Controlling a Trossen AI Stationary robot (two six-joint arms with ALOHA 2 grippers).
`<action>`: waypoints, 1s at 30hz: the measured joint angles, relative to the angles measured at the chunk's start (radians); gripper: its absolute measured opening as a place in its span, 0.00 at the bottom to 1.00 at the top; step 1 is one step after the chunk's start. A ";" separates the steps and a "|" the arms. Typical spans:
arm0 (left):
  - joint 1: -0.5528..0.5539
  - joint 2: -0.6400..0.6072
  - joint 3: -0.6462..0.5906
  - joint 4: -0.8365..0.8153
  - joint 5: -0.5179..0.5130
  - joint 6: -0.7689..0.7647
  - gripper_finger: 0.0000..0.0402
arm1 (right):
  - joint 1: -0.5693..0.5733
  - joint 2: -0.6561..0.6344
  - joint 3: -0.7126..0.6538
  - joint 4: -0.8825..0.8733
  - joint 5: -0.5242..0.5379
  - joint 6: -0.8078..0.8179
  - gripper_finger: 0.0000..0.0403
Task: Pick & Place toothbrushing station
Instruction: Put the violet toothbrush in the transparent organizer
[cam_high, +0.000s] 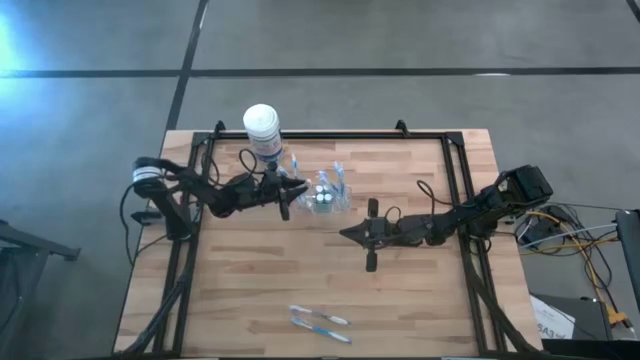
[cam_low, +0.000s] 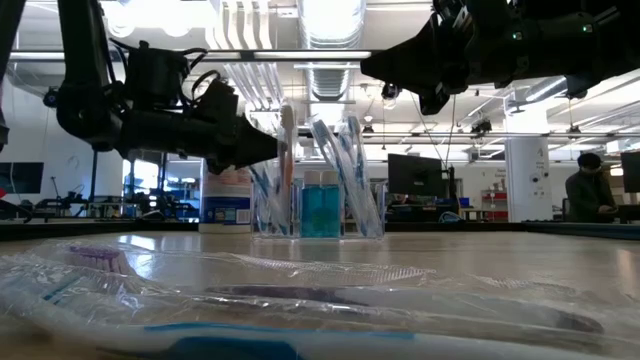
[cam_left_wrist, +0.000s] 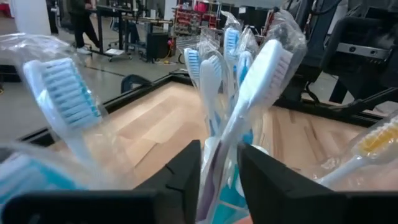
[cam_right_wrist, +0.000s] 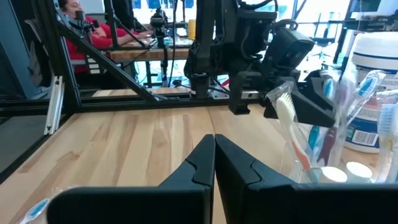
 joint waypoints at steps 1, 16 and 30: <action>0.000 -0.004 -0.001 -0.005 0.000 -0.001 0.29 | 0.000 0.000 0.000 0.000 0.000 0.000 0.02; 0.000 -0.284 -0.065 -0.007 0.149 -0.007 0.40 | 0.000 0.000 0.000 -0.007 -0.002 0.005 0.02; 0.000 -1.015 -0.184 -0.609 0.370 -0.045 0.26 | 0.011 0.000 0.000 0.000 -0.001 0.008 0.02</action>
